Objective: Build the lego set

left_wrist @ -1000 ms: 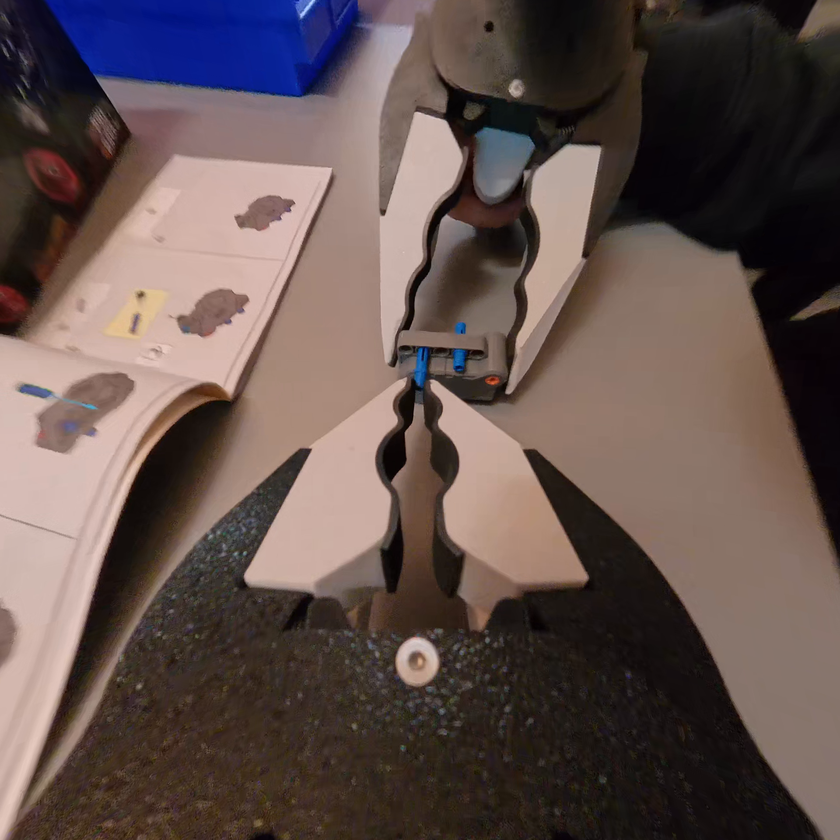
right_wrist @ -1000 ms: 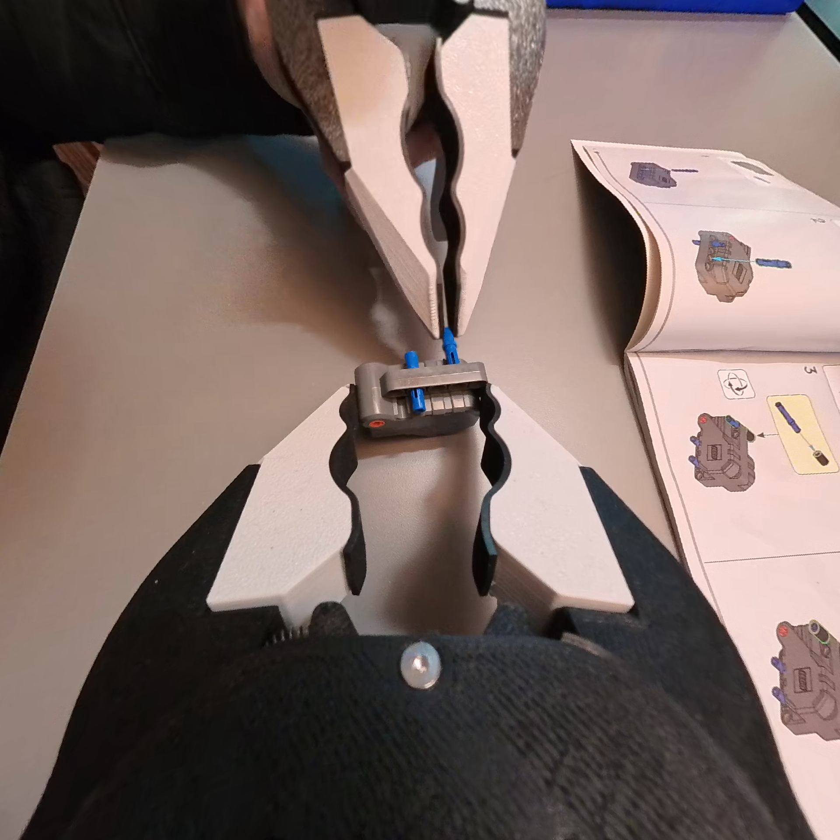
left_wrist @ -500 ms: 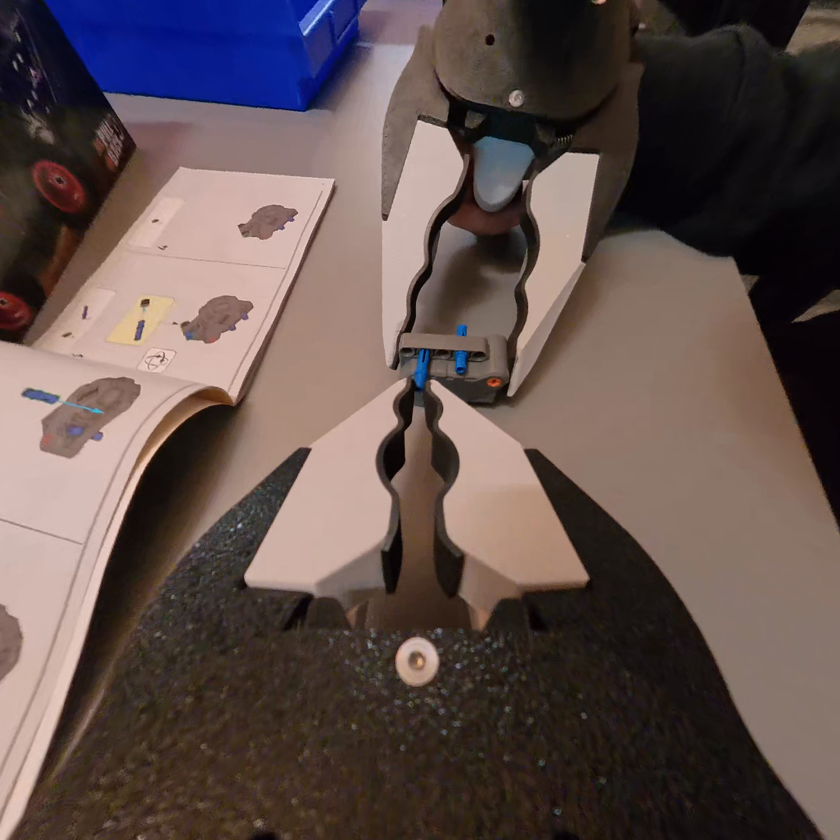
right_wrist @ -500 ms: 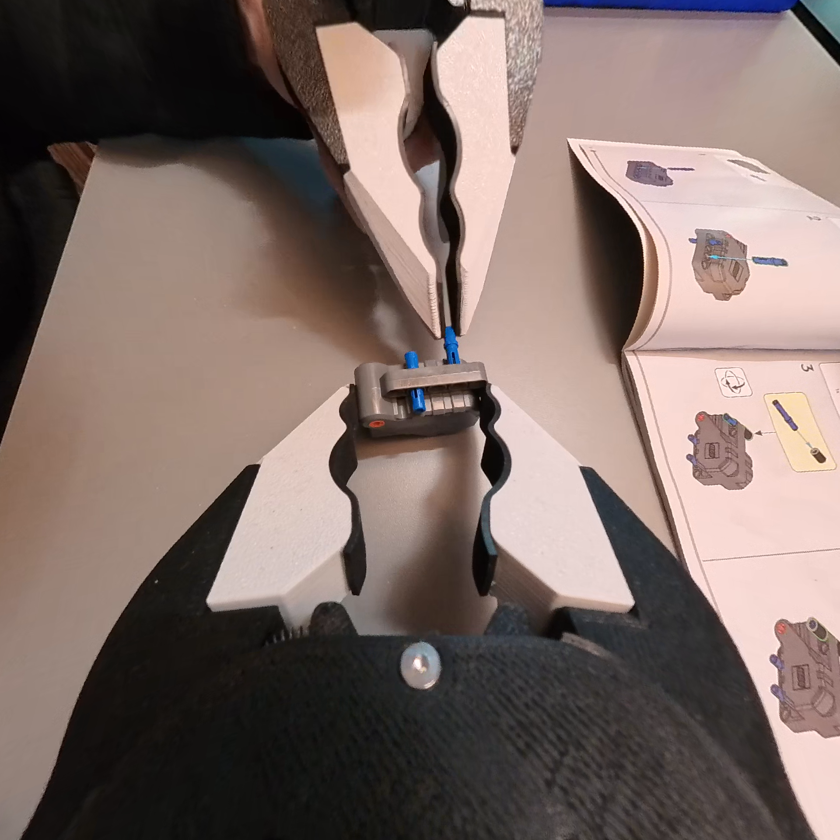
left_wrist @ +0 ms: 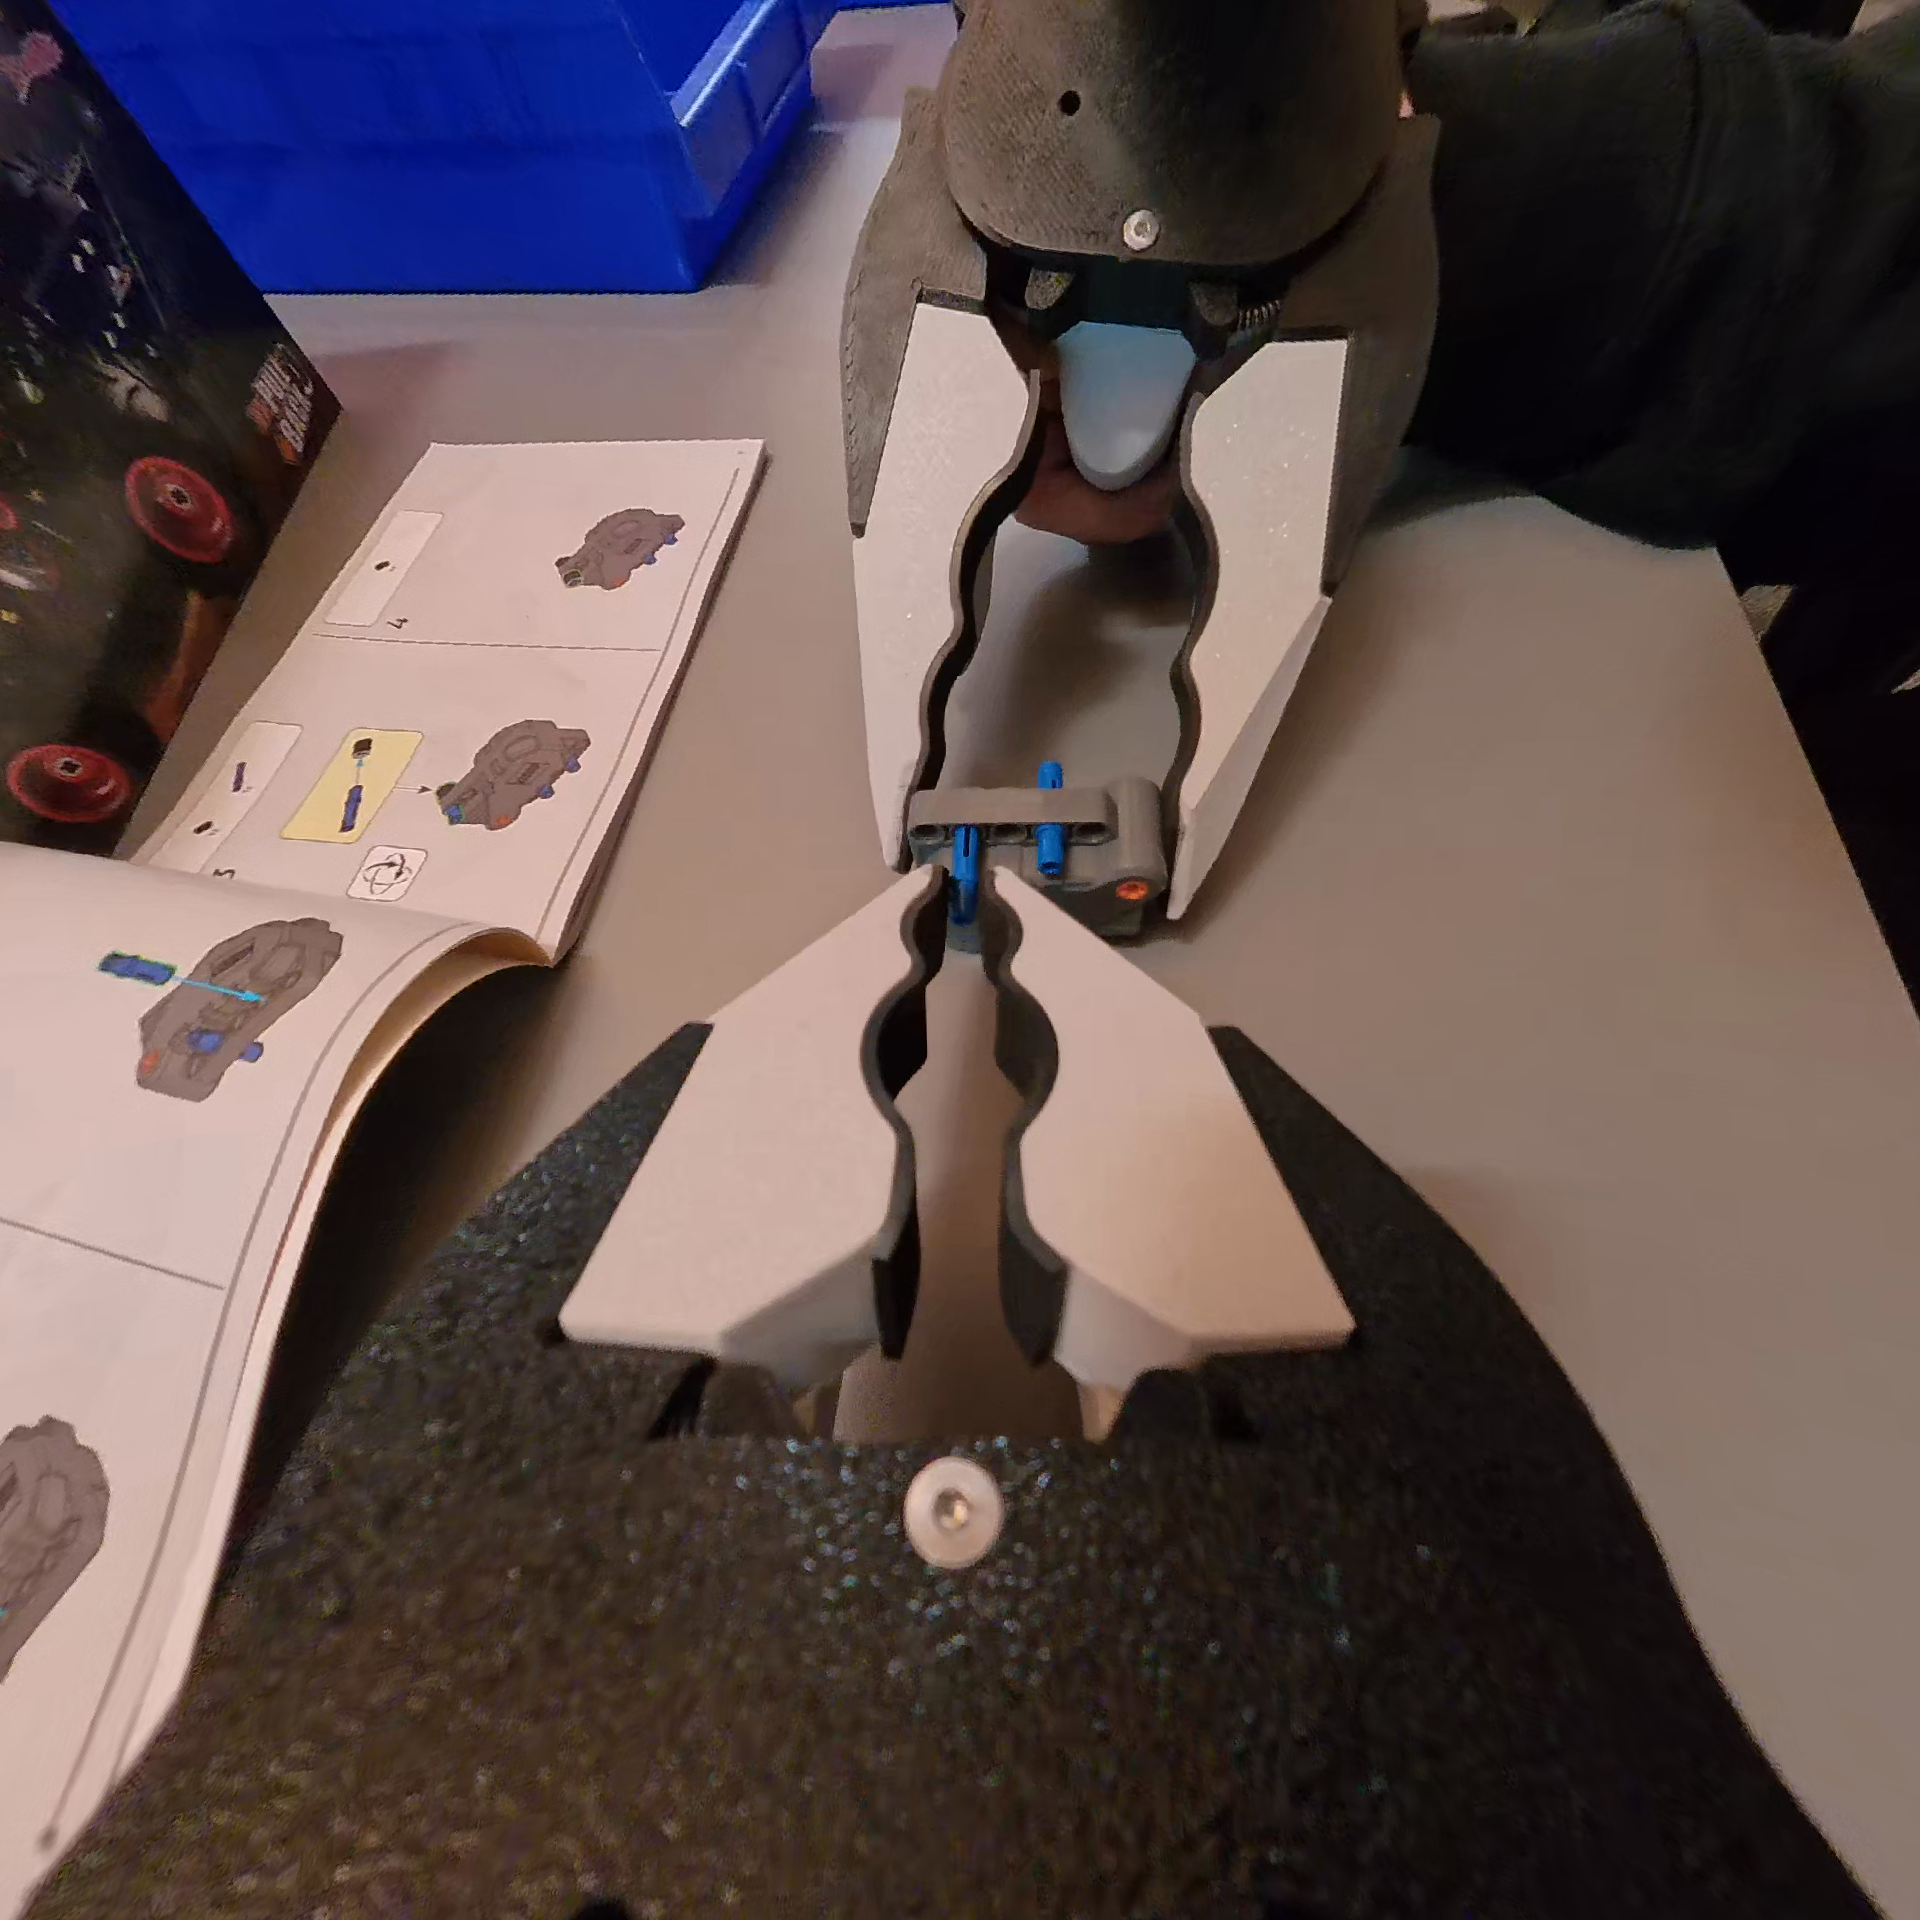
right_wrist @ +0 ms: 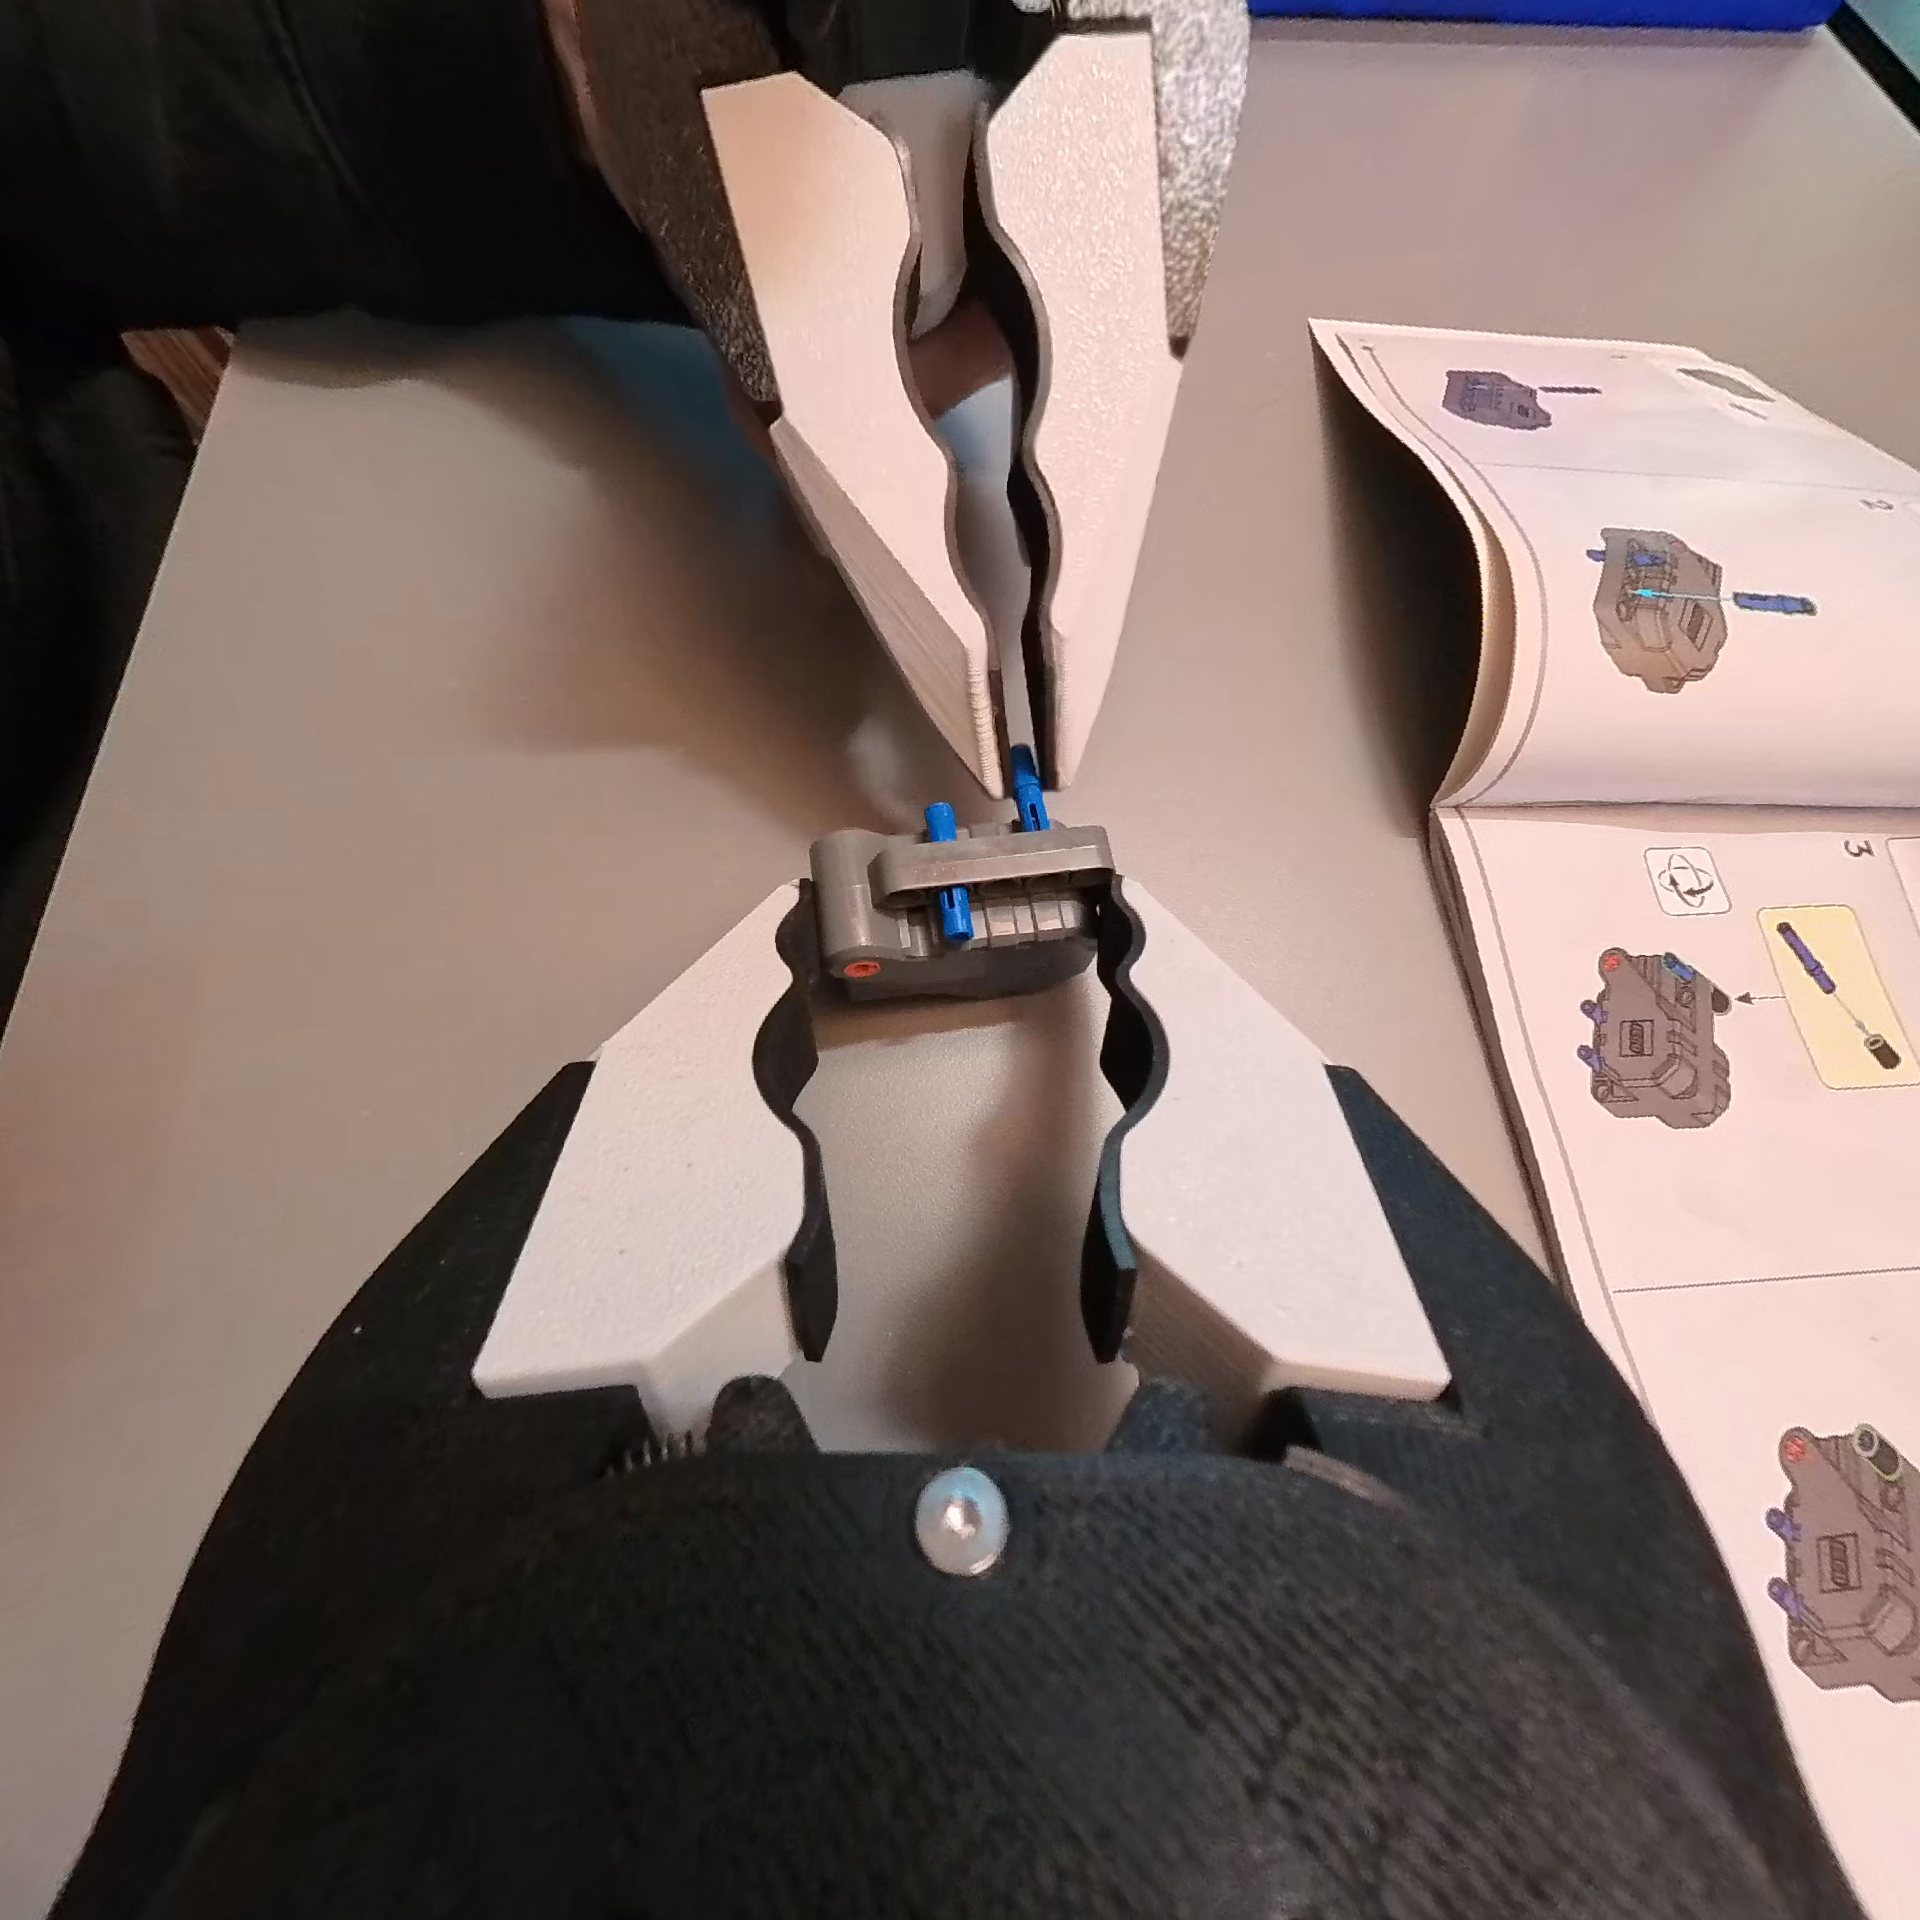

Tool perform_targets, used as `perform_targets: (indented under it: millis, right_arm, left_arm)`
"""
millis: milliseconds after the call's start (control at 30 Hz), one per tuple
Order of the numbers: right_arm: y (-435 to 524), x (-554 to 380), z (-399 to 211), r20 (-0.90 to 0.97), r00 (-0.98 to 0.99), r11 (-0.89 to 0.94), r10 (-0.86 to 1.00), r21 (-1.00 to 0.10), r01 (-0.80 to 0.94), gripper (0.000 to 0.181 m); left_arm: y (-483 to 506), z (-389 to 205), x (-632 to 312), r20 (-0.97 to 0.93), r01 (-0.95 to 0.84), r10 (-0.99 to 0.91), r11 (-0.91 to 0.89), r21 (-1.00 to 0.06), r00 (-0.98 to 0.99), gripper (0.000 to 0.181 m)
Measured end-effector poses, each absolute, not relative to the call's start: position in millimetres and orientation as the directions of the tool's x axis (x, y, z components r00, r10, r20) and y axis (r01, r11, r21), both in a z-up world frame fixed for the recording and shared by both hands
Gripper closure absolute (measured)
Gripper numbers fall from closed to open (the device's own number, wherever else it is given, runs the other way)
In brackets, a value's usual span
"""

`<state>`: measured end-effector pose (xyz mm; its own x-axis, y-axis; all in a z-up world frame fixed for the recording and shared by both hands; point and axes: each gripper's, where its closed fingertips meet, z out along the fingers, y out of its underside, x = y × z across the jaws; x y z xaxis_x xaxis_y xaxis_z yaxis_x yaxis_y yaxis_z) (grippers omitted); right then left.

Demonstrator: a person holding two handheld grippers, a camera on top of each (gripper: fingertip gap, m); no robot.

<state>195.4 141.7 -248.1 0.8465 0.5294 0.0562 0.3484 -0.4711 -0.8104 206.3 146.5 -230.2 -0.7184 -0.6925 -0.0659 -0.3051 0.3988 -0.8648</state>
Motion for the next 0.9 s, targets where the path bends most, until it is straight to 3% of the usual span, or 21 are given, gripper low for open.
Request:
perform_targets:
  millis: [600,900]
  right_arm:
    - [141.7,195.0,-248.2,0.059,0.845,-0.469,0.532,-0.810,0.351,0.129]
    - [142.3,196.4,-248.3,0.065,0.849,-0.471,0.524,-0.809,0.353,0.130]
  left_arm:
    - [147.9,-233.2,205.5,-0.092,-0.319,-0.706,0.427,-0.846,-0.702,0.179]
    - [148.7,-233.7,208.6,-0.206,-0.275,-0.663,0.545,-0.792,-0.720,0.180]
